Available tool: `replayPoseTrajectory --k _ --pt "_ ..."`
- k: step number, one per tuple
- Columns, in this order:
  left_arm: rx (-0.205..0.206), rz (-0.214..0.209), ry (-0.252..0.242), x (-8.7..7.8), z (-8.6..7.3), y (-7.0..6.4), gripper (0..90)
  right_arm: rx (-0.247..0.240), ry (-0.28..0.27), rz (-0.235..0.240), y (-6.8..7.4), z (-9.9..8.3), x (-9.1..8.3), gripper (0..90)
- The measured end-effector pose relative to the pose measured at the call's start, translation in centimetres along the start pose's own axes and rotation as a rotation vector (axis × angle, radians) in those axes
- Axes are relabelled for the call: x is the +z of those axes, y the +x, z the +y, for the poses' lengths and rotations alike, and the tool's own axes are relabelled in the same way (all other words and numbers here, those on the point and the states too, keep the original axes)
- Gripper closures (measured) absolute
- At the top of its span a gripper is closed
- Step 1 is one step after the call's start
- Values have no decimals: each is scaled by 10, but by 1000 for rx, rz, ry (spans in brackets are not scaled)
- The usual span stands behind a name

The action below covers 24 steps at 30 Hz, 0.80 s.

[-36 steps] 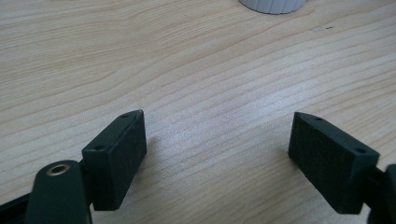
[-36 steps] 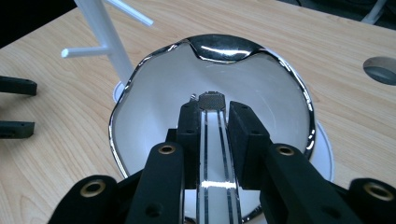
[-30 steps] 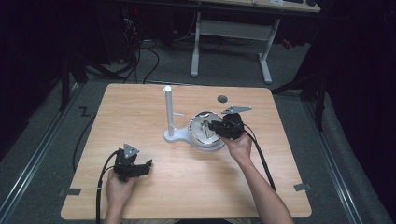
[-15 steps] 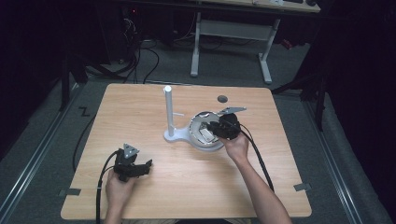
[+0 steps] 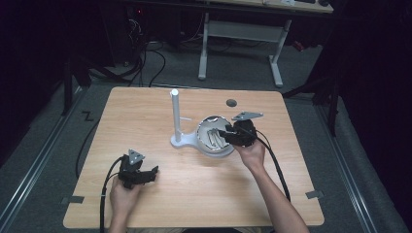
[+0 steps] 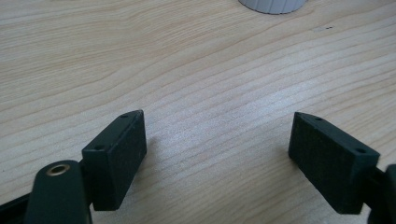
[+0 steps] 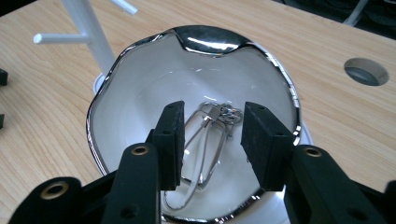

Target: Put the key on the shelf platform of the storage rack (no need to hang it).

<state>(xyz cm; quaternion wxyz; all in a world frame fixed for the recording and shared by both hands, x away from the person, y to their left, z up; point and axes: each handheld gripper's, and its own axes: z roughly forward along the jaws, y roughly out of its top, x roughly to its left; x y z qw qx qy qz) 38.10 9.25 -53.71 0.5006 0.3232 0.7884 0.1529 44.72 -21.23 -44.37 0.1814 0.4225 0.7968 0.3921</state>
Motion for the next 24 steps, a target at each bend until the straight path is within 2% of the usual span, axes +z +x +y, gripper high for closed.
replayPoseTrajectory --k 3,9,24 --pt "2 -1 0 0 0 0 195 7 -17 -10 -4 -3 -5 597" --pt "1 0 0 0 0 0 195 24 -14 -29 -14 -8 -19 580" --pt "0 0 0 0 0 0 196 32 -32 -56 -21 -11 -43 536"
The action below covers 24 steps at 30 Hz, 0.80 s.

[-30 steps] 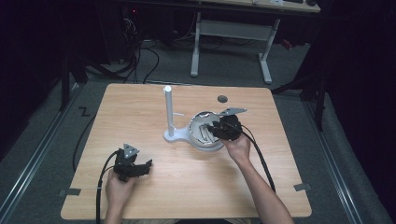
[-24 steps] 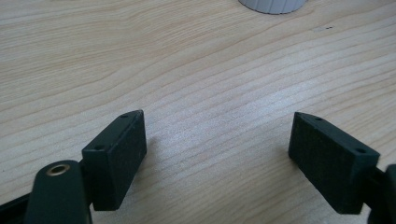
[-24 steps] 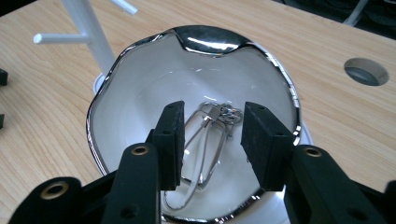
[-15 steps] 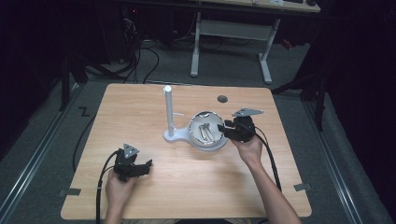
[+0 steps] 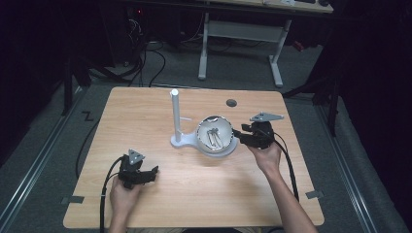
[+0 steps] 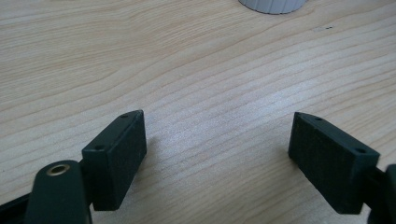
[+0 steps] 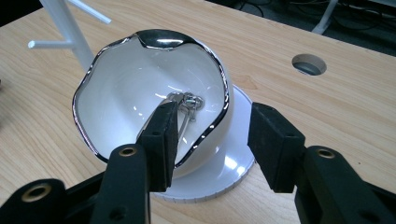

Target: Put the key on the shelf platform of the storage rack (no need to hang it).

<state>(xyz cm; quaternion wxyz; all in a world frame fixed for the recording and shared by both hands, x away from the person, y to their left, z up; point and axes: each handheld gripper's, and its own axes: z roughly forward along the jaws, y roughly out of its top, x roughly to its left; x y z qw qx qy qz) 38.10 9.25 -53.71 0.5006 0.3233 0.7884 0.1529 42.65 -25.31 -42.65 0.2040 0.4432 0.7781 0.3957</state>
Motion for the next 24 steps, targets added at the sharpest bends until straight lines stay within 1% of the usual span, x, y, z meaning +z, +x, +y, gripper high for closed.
replayPoseTrajectory --k 5,11,15,19,20,23,24 --pt "0 0 0 0 0 0 196 0 3 0 -1 -2 -2 540" --pt "-1 0 0 0 0 0 195 3 -6 20 -2 -4 -6 529" --pt "0 0 0 0 0 0 195 27 -13 14 -4 -5 -9 526" --pt "-1 0 0 0 0 0 195 26 -24 8 -5 -7 -12 529" --pt "-1 0 0 0 0 0 195 33 -30 4 -5 -8 -13 530" --pt "-1 0 0 0 0 0 195 47 -18 2 -7 -11 -15 530" --pt "-1 0 0 0 0 0 195 44 -17 -1 -7 -11 -16 530"
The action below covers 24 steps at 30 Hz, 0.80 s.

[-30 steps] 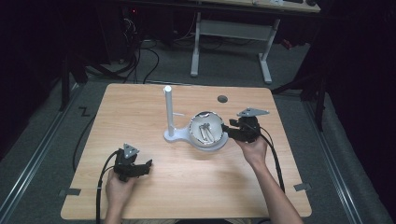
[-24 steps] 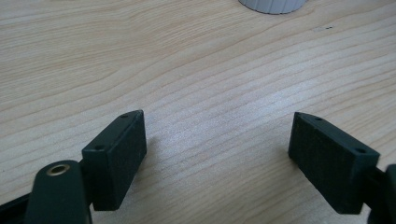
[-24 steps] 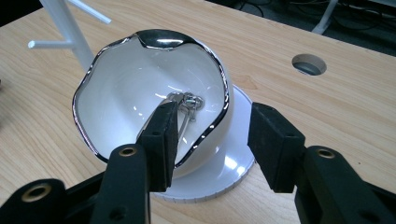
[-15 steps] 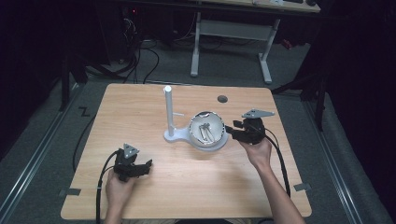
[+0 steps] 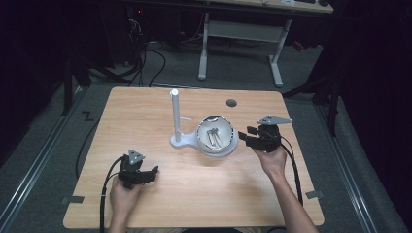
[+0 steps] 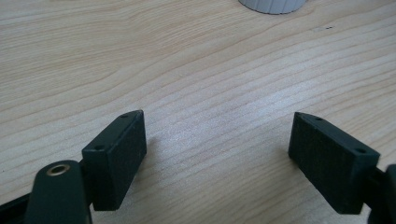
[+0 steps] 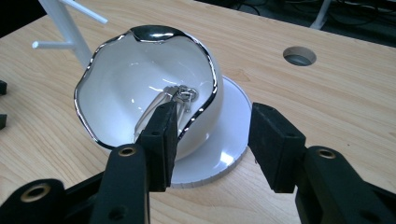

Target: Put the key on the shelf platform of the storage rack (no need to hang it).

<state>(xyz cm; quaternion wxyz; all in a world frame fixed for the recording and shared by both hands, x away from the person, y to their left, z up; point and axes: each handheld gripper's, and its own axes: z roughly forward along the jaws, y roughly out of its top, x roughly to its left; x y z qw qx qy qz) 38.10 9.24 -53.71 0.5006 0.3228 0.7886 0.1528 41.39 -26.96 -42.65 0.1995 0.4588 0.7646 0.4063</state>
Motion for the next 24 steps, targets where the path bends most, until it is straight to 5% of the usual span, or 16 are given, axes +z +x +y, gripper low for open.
replayPoseTrajectory --k 24 --pt "0 0 0 0 0 0 195 39 -37 -21 -14 -16 -27 531"
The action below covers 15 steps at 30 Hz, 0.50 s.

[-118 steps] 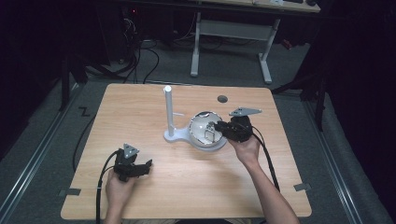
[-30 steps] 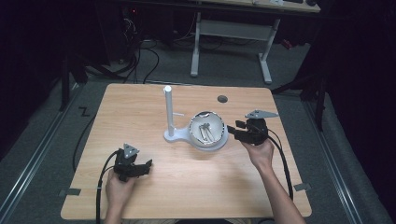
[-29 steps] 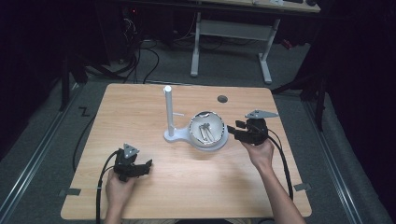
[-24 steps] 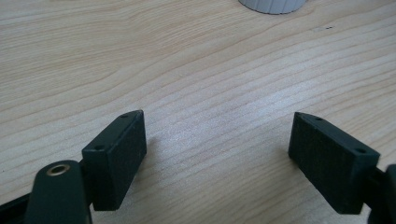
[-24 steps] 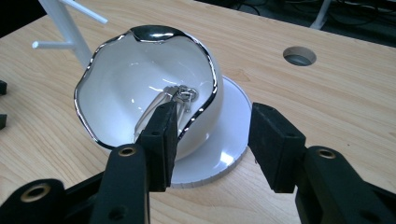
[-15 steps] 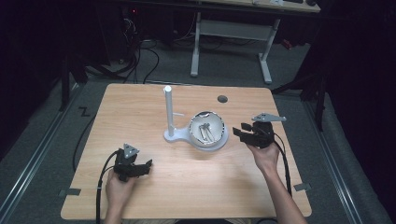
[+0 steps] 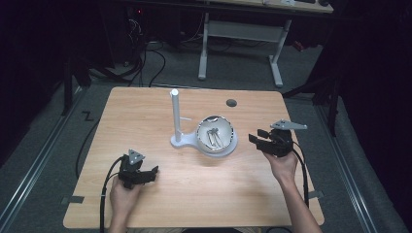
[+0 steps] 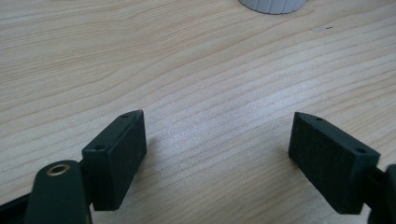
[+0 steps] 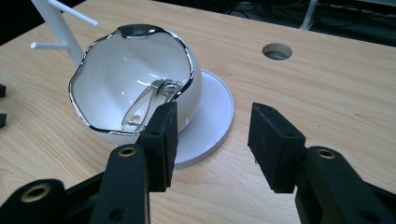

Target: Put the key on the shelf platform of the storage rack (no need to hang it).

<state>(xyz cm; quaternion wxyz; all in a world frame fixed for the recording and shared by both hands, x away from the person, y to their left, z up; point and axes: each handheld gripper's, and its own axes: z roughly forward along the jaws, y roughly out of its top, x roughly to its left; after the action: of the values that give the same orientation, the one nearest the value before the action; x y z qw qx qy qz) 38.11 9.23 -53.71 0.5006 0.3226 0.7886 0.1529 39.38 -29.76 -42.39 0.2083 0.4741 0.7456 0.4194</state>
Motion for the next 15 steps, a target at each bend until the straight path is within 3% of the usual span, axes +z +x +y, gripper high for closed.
replayPoseTrajectory --k 15 --pt "0 0 0 0 0 0 195 31 -17 -19 -9 -17 -18 532"
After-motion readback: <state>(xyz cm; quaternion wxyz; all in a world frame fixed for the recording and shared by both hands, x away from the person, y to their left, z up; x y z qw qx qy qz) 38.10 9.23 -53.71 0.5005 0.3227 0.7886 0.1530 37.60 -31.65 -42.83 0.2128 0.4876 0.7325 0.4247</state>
